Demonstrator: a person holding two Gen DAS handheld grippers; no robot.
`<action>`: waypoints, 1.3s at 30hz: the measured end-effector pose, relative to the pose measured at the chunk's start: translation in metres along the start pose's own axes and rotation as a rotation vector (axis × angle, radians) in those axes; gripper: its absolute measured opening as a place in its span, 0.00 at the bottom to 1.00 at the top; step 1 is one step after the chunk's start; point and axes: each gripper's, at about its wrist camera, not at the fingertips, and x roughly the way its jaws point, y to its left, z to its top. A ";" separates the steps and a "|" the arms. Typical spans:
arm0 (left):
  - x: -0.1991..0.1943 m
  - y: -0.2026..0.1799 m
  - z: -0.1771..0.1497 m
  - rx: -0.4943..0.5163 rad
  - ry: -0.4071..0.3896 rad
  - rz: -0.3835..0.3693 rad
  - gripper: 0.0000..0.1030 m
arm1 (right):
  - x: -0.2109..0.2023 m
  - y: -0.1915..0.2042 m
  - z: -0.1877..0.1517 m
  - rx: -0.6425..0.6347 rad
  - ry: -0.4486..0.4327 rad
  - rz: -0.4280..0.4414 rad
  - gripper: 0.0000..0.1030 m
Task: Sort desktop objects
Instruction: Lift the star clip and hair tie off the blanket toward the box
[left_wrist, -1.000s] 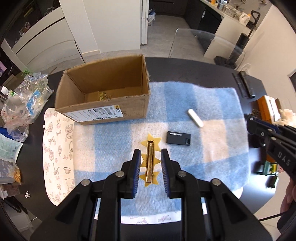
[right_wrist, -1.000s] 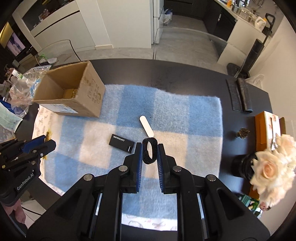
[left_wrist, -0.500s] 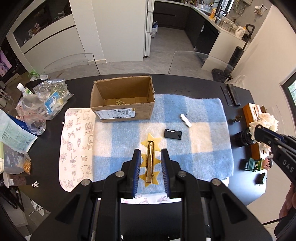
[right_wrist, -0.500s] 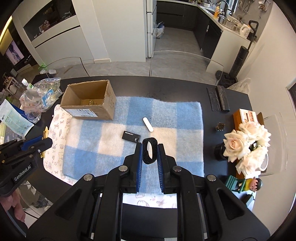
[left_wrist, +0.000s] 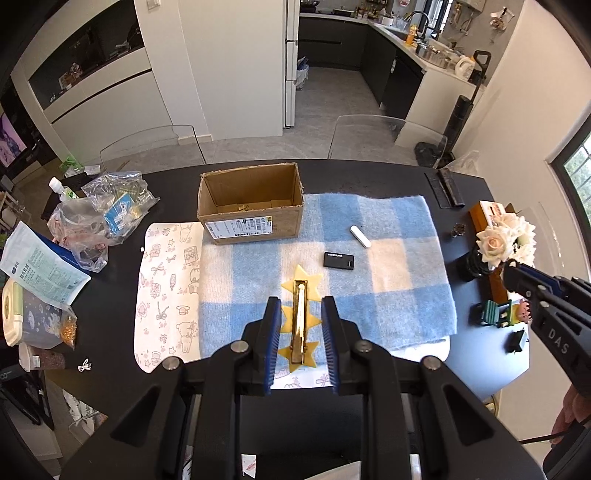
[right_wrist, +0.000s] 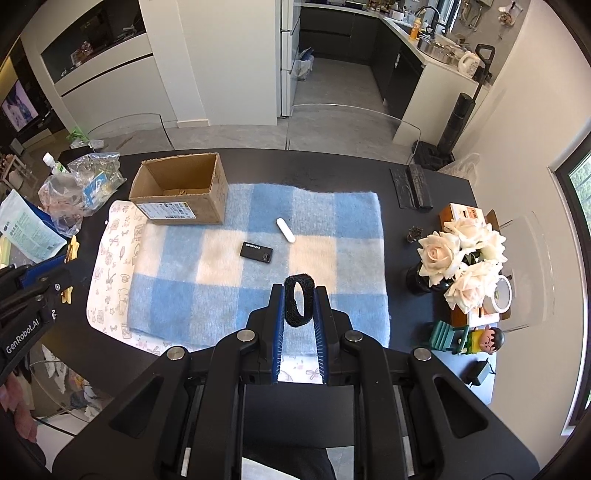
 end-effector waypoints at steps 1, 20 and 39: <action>0.000 0.001 -0.001 -0.004 0.002 0.001 0.21 | -0.003 -0.001 -0.001 0.000 -0.002 -0.008 0.15; -0.002 0.018 -0.016 -0.040 0.023 0.031 0.21 | -0.005 0.012 -0.009 -0.040 0.013 -0.042 0.15; 0.024 0.052 0.004 -0.092 0.048 0.058 0.21 | 0.025 0.044 0.017 -0.093 0.030 -0.052 0.15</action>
